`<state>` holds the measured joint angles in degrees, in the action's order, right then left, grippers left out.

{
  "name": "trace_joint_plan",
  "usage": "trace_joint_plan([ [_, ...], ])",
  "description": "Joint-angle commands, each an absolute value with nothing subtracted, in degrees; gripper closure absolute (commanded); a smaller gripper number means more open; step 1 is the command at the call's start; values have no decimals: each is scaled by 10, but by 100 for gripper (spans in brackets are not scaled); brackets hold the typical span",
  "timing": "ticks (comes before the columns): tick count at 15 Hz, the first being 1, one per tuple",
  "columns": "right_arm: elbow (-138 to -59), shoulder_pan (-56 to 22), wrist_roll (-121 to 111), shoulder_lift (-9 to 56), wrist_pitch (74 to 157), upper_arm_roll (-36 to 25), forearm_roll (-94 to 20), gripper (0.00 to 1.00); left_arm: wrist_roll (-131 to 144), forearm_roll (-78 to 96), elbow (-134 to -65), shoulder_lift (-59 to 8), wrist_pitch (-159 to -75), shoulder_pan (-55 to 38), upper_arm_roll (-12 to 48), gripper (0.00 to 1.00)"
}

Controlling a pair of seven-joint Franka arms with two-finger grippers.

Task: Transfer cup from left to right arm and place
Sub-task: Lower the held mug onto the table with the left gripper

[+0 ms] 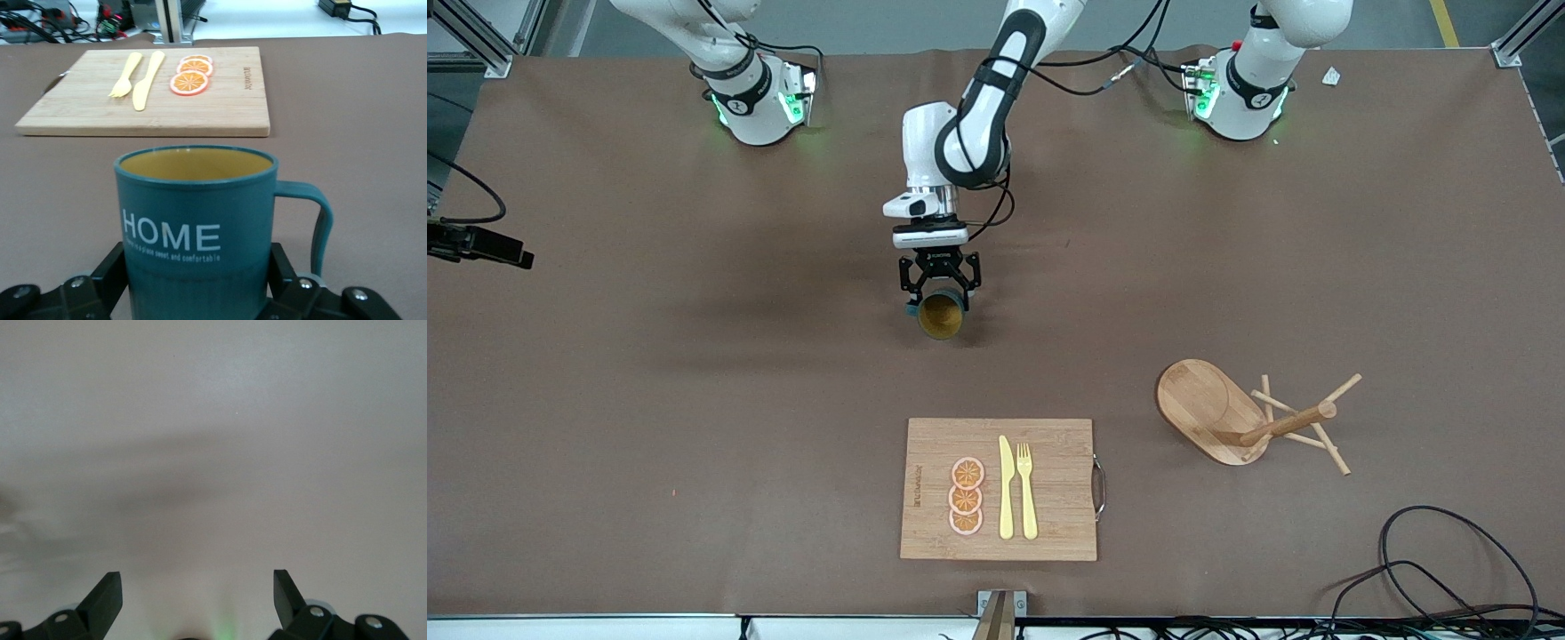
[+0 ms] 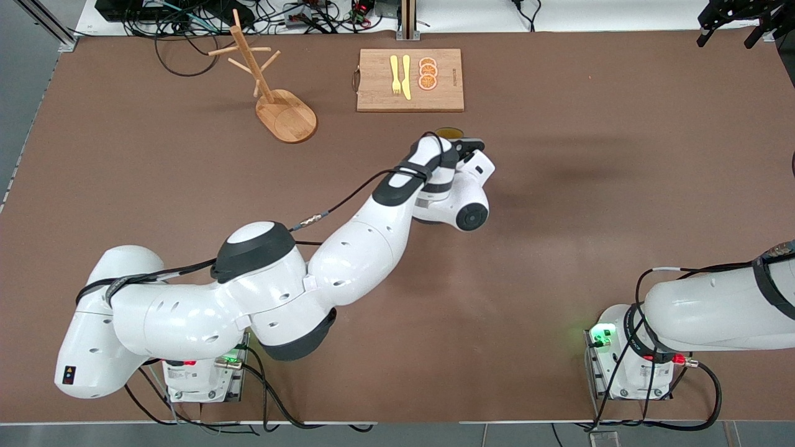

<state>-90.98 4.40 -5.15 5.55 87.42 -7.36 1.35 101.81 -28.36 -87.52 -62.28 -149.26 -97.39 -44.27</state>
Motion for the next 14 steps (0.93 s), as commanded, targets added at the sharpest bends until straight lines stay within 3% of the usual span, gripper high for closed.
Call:
trace_joint_plan([
  [1,-912,53,-50,54,876,-65,13,0,1097,-355,-861,-632,-1458,-980,-429,22],
  [6,-912,53,-49,54,875,-64,12,0,1228,-479,-861,-635,-1418,-980,-389,20],
  [8,-912,53,-50,54,874,-64,12,0,1244,-505,-861,-637,-1400,-980,-376,11],
  [9,-912,53,-49,54,874,-64,12,0,1244,-512,-861,-637,-1399,-980,-374,0],
  [14,-912,53,-49,54,873,-64,11,0,1250,-496,-861,-603,-1369,-981,-342,0],
])
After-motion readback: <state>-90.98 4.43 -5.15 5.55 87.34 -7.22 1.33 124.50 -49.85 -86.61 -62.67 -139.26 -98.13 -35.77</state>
